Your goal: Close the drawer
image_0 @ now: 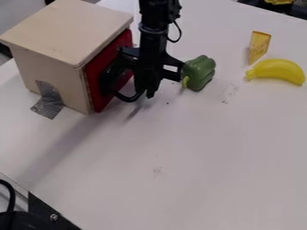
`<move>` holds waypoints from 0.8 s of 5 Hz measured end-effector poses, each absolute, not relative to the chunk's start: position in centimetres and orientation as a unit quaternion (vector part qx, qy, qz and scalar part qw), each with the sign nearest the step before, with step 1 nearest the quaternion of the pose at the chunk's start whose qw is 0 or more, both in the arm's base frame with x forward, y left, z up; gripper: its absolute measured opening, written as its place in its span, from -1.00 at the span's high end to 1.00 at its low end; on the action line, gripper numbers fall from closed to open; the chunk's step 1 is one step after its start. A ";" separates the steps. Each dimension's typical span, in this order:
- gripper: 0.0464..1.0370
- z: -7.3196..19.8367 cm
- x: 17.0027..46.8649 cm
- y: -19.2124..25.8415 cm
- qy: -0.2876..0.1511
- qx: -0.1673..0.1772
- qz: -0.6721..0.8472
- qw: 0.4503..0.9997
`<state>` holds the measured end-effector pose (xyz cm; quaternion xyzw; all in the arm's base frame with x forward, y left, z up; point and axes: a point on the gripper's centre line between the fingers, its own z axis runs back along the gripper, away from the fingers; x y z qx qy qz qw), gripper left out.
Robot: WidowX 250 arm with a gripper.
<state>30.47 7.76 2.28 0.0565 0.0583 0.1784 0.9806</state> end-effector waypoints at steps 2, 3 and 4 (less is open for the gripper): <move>-0.30 4.6 29.7 8.9 -0.019 0.008 0.264 0.964; -0.85 5.8 29.2 8.4 -0.060 -0.021 0.231 0.971; -0.92 7.4 28.7 7.7 -0.094 -0.035 0.213 0.972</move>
